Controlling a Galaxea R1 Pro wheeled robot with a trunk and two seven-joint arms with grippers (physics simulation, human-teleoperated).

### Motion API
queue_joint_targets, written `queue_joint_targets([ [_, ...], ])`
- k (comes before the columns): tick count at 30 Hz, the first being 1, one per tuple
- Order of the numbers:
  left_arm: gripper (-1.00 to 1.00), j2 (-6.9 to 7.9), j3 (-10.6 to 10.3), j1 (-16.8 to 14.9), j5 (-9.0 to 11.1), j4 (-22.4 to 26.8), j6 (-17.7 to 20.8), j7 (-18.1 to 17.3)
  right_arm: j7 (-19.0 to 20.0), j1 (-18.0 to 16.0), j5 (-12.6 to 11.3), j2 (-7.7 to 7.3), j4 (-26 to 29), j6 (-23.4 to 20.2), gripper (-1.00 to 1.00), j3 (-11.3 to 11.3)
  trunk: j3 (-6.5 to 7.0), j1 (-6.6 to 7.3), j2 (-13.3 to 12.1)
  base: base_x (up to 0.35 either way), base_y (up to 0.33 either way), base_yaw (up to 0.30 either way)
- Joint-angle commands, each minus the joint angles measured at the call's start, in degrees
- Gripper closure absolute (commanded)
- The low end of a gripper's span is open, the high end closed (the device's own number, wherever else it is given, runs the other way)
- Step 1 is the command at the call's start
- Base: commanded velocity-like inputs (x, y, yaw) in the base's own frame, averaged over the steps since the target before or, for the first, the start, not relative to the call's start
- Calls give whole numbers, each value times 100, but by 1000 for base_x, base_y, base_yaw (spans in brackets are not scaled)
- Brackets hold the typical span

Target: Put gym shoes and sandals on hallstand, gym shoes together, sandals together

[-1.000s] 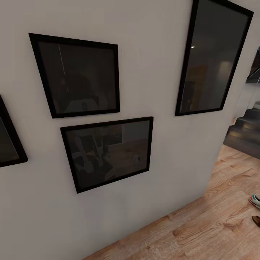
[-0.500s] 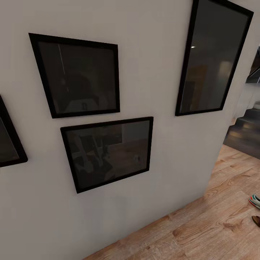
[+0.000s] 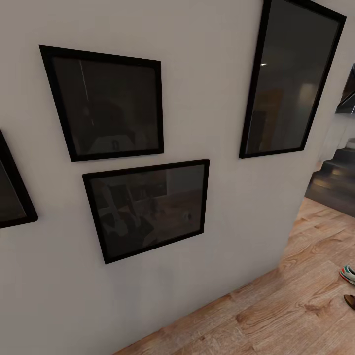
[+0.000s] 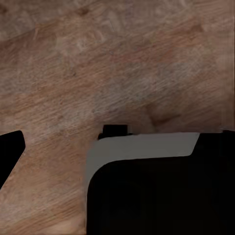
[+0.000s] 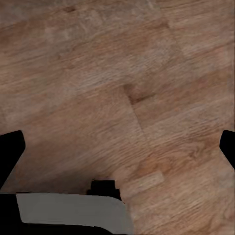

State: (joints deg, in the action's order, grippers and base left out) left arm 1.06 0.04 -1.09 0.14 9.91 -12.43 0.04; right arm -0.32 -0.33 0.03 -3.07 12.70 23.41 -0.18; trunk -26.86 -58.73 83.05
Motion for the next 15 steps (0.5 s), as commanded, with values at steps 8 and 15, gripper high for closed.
queue_joint_targets([
  [8, -100, -46, 36, -85, 51, 1155, -149, 4, -3, -51, -4, -37, 1061, 200, -100, -16, -7, 0, 3, 0, 0, 0],
  [15, -100, 9, 125, -226, 267, 1479, -203, -17, 3, -143, -23, -221, 1569, 215, -100, -25, -7, 0, 3, 0, 0, 0],
])
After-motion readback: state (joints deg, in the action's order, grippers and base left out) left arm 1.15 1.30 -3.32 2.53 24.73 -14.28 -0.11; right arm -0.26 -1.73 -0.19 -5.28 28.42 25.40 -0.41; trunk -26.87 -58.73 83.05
